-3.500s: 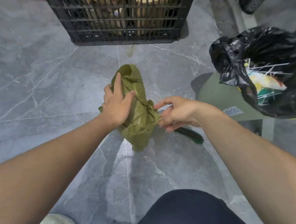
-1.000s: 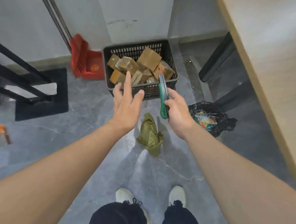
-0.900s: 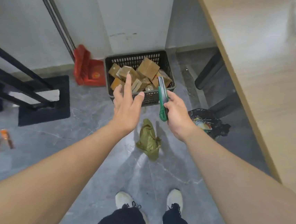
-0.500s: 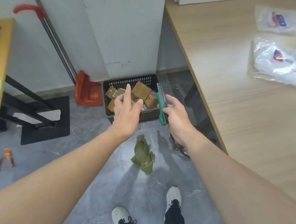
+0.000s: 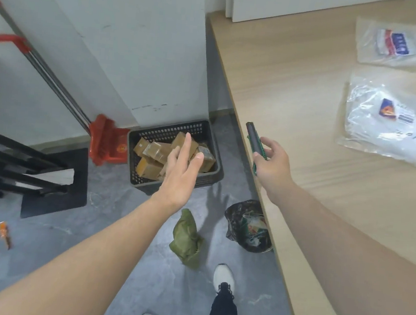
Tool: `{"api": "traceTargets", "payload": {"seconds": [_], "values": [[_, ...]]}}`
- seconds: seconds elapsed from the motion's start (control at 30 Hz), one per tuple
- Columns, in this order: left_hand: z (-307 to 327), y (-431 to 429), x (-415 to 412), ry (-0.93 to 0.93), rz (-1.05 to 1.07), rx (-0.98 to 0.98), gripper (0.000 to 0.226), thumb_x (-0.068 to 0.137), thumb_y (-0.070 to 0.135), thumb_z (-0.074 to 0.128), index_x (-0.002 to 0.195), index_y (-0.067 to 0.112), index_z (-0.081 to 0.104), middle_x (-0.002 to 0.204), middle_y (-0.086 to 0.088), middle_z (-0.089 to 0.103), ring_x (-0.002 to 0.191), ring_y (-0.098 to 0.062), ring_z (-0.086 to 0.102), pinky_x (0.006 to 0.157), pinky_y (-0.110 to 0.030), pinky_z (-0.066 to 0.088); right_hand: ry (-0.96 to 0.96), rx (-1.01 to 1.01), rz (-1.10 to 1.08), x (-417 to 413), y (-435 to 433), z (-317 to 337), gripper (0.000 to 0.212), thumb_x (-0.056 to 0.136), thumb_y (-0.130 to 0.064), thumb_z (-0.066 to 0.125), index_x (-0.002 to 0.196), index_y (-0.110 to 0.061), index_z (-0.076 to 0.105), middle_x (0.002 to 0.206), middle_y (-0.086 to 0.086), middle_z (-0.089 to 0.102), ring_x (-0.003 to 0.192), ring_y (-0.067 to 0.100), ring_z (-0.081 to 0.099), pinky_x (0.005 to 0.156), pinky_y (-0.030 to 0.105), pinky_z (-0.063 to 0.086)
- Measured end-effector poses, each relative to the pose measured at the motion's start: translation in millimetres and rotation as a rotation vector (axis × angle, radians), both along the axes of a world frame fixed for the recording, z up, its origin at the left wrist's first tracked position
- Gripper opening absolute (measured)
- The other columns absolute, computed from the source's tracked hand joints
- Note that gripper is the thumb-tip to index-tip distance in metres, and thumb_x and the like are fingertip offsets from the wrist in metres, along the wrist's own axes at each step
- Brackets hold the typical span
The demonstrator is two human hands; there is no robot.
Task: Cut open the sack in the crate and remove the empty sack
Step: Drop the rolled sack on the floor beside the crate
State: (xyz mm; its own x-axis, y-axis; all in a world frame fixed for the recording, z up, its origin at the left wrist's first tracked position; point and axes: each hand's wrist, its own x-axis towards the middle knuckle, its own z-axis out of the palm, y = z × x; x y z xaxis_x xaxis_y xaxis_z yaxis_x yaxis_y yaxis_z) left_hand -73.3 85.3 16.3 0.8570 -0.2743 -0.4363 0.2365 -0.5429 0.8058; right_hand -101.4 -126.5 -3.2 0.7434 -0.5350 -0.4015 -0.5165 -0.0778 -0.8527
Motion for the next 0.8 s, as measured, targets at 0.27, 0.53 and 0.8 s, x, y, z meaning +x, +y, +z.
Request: {"api": "traceTargets", "payload": {"seconds": [0.27, 0.53, 0.8], "values": [[-32, -51, 25, 0.092, 0.003, 0.018, 0.06, 0.108, 0.055, 0.03, 0.16, 0.053, 0.001, 0.17, 0.006, 0.005, 0.158, -0.016, 0.004, 0.125, -0.048, 0.007, 0.052, -0.068, -0.042, 22, -60, -35, 0.042, 0.102, -0.009, 0.052, 0.143, -0.021, 0.05, 0.129, -0.002, 0.058, 0.11, 0.017, 0.059, 0.091, 0.029, 0.048], [-52, -67, 27, 0.133, 0.021, 0.066, 0.06, 0.107, 0.053, 0.031, 0.161, 0.051, 0.003, 0.167, 0.006, 0.01, 0.157, -0.022, 0.012, 0.126, -0.053, 0.012, 0.077, -0.258, -0.013, 24, -79, -51, 0.043, 0.097, -0.011, 0.056, 0.138, -0.022, 0.053, 0.128, 0.004, 0.052, 0.116, 0.023, 0.055, 0.104, 0.036, 0.043], [-32, -61, 29, 0.103, 0.017, 0.032, 0.061, 0.107, 0.054, 0.031, 0.161, 0.052, 0.002, 0.167, 0.006, 0.01, 0.157, -0.021, 0.01, 0.126, -0.052, 0.01, 0.181, -0.454, -0.01, 21, -66, -30, 0.036, 0.099, -0.028, 0.057, 0.136, -0.026, 0.055, 0.135, 0.005, 0.049, 0.126, 0.029, 0.043, 0.107, 0.042, 0.03]]}}
